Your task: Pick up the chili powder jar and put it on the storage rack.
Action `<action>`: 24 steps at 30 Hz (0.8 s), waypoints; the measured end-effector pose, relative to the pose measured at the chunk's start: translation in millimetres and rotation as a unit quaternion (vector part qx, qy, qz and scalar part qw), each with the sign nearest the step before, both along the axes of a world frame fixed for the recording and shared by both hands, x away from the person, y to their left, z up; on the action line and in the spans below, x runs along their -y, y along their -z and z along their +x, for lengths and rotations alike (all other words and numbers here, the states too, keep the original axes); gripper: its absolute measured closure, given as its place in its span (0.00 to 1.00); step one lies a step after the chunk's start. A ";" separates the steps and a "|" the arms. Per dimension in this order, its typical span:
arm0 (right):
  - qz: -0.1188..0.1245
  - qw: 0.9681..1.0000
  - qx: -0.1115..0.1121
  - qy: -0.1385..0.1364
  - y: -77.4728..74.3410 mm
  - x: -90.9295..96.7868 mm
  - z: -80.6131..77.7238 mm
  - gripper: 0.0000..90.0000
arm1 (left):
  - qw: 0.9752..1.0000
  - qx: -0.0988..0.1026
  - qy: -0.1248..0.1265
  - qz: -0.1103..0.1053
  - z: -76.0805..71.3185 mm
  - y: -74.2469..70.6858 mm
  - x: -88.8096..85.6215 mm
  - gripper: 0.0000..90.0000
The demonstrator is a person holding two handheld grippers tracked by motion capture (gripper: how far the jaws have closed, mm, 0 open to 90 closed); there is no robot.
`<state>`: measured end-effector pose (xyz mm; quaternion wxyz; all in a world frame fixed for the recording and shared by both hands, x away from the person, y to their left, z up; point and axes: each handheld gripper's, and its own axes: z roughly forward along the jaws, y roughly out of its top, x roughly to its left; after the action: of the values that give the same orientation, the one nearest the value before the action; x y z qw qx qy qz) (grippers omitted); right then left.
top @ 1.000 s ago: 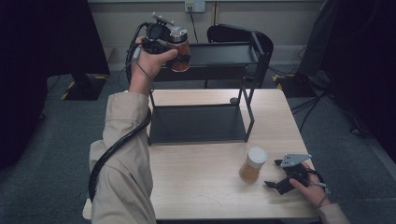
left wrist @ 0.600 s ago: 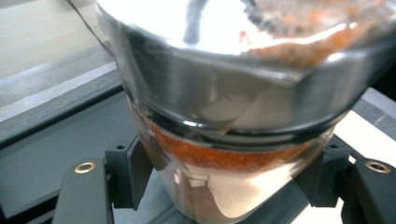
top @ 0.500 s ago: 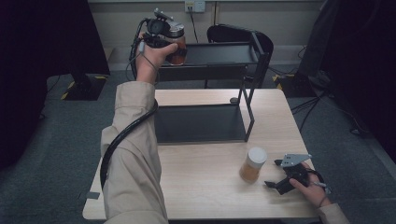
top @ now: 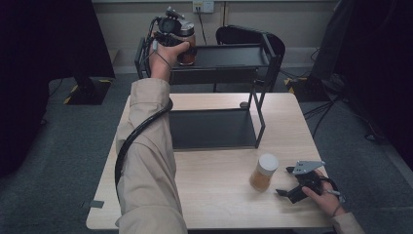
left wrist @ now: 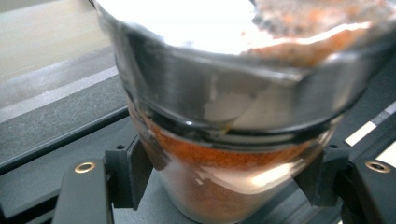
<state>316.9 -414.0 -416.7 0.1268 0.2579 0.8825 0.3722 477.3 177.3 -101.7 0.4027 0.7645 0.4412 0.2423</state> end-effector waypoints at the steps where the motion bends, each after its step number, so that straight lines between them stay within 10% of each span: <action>1: 0.000 1.000 0.000 0.000 0.0 0.0 0.0 0.00 | 1.000 0.000 0.000 0.000 0.0 0.0 0.0 0.34; 18: 0.000 1.000 0.000 0.000 0.0 0.0 0.0 0.00 | 1.000 0.001 -0.006 -0.011 -0.9 6.9 -2.9 0.33; 24: 0.000 1.000 0.000 0.000 0.0 0.0 0.0 0.00 | 0.999 -0.004 -0.021 -0.029 -6.7 5.2 -3.4 0.12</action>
<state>316.9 -414.0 -416.7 0.1269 0.2579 0.8825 0.3722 470.5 180.7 -107.0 0.4176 0.7441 0.4659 0.2344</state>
